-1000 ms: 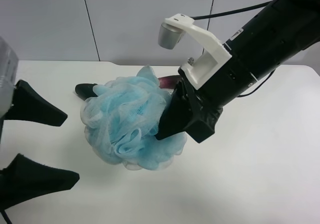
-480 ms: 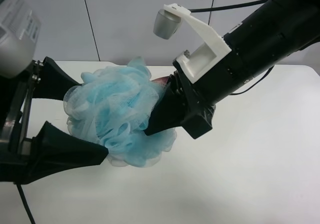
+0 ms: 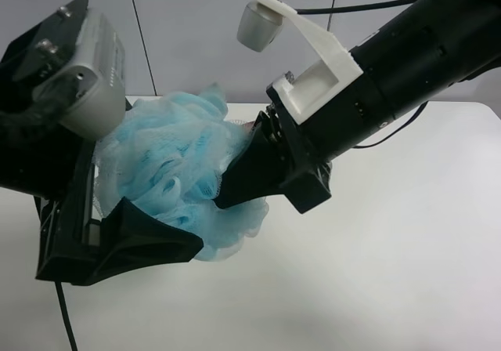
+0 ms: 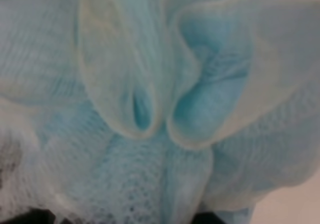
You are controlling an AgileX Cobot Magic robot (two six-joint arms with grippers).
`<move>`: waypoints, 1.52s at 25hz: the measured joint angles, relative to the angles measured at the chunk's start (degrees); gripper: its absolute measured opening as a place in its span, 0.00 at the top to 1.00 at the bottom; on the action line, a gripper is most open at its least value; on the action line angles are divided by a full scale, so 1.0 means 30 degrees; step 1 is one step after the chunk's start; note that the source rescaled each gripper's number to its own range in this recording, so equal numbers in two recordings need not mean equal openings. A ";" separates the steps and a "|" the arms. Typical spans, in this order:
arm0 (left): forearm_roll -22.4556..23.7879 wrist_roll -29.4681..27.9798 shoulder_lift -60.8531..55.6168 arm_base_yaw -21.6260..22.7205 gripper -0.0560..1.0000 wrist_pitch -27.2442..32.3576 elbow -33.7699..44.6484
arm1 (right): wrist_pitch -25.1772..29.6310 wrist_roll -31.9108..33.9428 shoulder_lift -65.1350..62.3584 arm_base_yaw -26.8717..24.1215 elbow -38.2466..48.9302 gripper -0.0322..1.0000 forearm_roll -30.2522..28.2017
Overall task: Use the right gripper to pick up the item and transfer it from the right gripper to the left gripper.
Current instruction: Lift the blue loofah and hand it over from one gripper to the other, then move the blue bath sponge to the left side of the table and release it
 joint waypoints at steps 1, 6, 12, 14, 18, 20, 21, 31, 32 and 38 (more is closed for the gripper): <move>0.0000 0.0037 0.0042 0.0000 0.01 -0.0076 0.0000 | 0.0016 -0.0121 0.0000 0.0000 0.0000 0.97 0.0195; 0.0264 0.0072 0.0042 0.0000 0.56 -0.0399 0.0000 | 0.0369 -0.0461 0.0000 0.0000 0.0016 0.97 0.0449; 0.0534 0.0153 0.0042 0.0000 0.72 -0.0340 0.0000 | 0.0464 -0.0469 -0.0039 0.0000 0.0065 0.97 0.0407; 0.0550 0.0188 0.0042 0.0000 0.72 -0.0340 0.0000 | 0.0464 -0.0446 -0.0039 0.0000 0.0065 0.97 0.0407; 0.0525 0.0188 0.0042 0.0000 0.72 -0.0326 0.0000 | 0.0372 -0.0260 -0.0039 0.0000 0.0065 0.68 0.0476; 0.0370 0.0200 0.0042 -0.0006 0.72 -0.0326 0.0000 | 0.0092 0.0036 -0.0039 0.0000 0.0065 0.30 0.0878; 0.0289 0.0209 0.0042 -0.0040 0.74 -0.0302 0.0000 | -0.0010 0.0086 -0.0039 0.0000 0.0065 0.19 0.1050; 0.0019 0.0291 0.0042 -0.0062 0.83 -0.0172 0.0000 | 0.0274 0.1117 -0.0762 0.0000 -0.0021 0.00 -0.0019; 0.0006 0.0330 0.0042 -0.0062 0.83 -0.0172 0.0000 | 0.0521 0.1630 -0.1057 0.0000 -0.0128 0.00 -0.0506; -0.0046 0.0330 0.0042 -0.0074 0.86 -0.0167 0.0000 | 0.2592 0.6232 -0.3246 0.0000 -0.1509 0.00 -0.5592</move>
